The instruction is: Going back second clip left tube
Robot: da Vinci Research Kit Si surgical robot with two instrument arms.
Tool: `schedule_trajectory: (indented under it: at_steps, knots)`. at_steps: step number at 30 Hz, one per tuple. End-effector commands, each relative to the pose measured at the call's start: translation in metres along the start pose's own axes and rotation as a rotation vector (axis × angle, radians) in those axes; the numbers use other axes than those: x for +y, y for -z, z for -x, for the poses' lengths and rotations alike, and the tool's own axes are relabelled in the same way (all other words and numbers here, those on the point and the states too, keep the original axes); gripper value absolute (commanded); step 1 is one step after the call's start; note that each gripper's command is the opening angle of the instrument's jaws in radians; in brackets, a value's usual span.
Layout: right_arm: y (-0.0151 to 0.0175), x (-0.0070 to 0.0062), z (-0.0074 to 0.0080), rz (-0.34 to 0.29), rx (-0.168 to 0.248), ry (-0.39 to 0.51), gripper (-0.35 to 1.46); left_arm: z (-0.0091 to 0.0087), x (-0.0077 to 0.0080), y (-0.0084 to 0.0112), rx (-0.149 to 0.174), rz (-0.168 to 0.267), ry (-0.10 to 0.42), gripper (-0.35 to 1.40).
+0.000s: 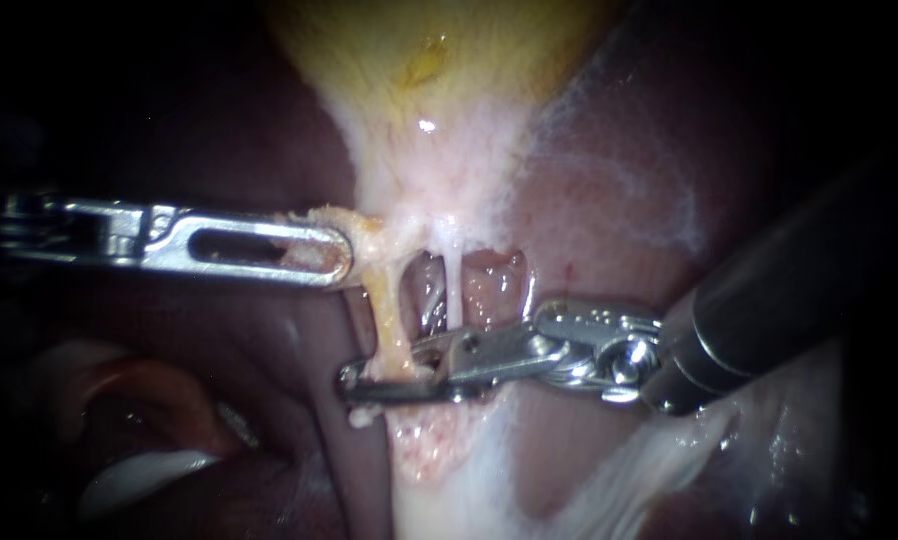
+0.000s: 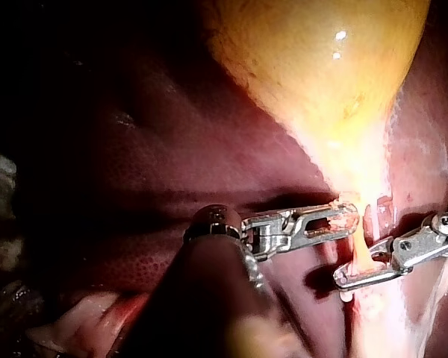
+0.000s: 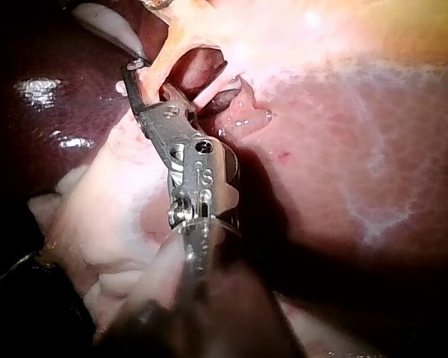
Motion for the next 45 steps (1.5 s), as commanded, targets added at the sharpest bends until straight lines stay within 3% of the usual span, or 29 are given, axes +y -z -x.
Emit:
schedule_trajectory:
  at_steps: [1, 7, 8, 10, 14, 29, 37, 45]
  knots:
    - [0.0000, 0.0000, 0.0000, 0.000, 0.000, 0.000, -0.35, 0.0000, 0.0000, 0.0000, 0.000, 0.001, 0.000, -0.35]
    - [0.0001, -0.0001, 0.0001, 0.003, -0.003, 0.001, -0.33, 0.0000, 0.0000, 0.0000, 0.000, 0.001, 0.000, -0.35]
    - [0.0001, -0.0001, 0.0001, 0.003, -0.002, -0.005, -0.12, 0.0000, 0.0000, 0.0000, 0.000, 0.001, 0.000, -0.35]
    - [0.0001, -0.0003, 0.0001, 0.038, 0.006, 0.073, 0.17, 0.0000, 0.0001, 0.0000, 0.000, 0.001, 0.000, -0.35]
    - [0.0000, -0.0010, 0.0000, 0.149, 0.030, 0.138, 0.48, 0.0000, 0.0001, 0.0000, 0.000, 0.000, 0.000, -0.35]
    - [0.0006, -0.0013, 0.0000, 0.160, 0.034, 0.215, 0.50, -0.0001, 0.0001, 0.0000, 0.000, 0.001, -0.001, -0.35]
    - [0.0044, -0.0022, -0.0001, 0.163, 0.037, 0.248, 0.50, -0.0001, 0.0002, 0.0000, 0.000, 0.001, -0.001, -0.35]
    - [0.0101, -0.0034, -0.0013, 0.186, 0.041, 0.317, 0.50, -0.0001, 0.0002, -0.0001, 0.000, 0.001, -0.001, -0.35]
